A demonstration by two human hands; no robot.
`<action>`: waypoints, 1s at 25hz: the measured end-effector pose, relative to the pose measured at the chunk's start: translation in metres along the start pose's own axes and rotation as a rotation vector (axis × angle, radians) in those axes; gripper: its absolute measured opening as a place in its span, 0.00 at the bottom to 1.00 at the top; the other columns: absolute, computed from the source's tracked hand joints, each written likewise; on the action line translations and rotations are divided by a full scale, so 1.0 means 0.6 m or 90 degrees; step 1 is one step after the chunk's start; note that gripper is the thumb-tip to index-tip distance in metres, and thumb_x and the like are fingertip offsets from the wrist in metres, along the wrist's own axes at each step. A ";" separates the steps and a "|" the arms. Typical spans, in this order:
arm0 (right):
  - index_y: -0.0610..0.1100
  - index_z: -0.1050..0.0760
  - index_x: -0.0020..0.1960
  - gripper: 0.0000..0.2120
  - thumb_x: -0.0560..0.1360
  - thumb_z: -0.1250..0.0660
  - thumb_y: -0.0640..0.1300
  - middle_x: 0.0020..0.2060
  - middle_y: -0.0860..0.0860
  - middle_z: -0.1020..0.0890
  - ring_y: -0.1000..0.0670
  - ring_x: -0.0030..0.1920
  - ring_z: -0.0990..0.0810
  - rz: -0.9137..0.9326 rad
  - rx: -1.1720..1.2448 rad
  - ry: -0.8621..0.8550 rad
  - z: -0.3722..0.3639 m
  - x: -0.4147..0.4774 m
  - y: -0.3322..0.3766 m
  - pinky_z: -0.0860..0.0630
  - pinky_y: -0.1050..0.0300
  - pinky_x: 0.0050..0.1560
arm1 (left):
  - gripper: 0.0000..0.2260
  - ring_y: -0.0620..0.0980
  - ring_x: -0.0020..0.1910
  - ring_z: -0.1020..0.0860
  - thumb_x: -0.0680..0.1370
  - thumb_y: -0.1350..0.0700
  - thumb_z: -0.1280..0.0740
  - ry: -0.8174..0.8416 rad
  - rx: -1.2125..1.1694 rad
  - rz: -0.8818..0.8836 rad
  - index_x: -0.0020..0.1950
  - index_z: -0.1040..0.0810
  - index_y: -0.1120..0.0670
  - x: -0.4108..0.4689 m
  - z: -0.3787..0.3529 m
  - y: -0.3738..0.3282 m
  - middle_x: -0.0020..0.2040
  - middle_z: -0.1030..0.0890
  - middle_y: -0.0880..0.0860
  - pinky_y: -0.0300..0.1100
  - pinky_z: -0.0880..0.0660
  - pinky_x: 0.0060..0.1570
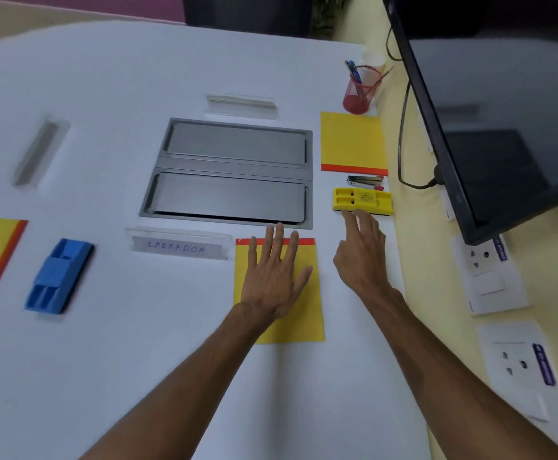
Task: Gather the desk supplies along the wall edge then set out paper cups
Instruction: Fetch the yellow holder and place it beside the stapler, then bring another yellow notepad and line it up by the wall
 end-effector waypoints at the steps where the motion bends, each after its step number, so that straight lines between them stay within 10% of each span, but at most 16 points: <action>1: 0.40 0.34 0.74 0.29 0.74 0.33 0.34 0.72 0.41 0.33 0.40 0.74 0.36 0.008 0.020 -0.001 0.008 -0.024 0.022 0.34 0.45 0.68 | 0.33 0.55 0.80 0.65 0.81 0.35 0.61 -0.002 -0.012 0.012 0.81 0.59 0.51 -0.024 0.017 0.018 0.81 0.61 0.57 0.58 0.62 0.77; 25: 0.47 0.33 0.73 0.20 0.82 0.39 0.48 0.71 0.50 0.30 0.48 0.72 0.34 0.347 0.217 0.155 0.222 -0.483 0.496 0.36 0.50 0.71 | 0.30 0.56 0.80 0.45 0.82 0.38 0.47 -0.234 -0.109 0.281 0.80 0.42 0.52 -0.668 0.365 0.241 0.81 0.44 0.56 0.54 0.45 0.77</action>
Point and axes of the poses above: each hand's wrist, its own x-axis towards the middle knuckle, its own z-axis out of the back of the hand, y = z × x, the point moved 5 cm from there along x, towards the middle knuckle
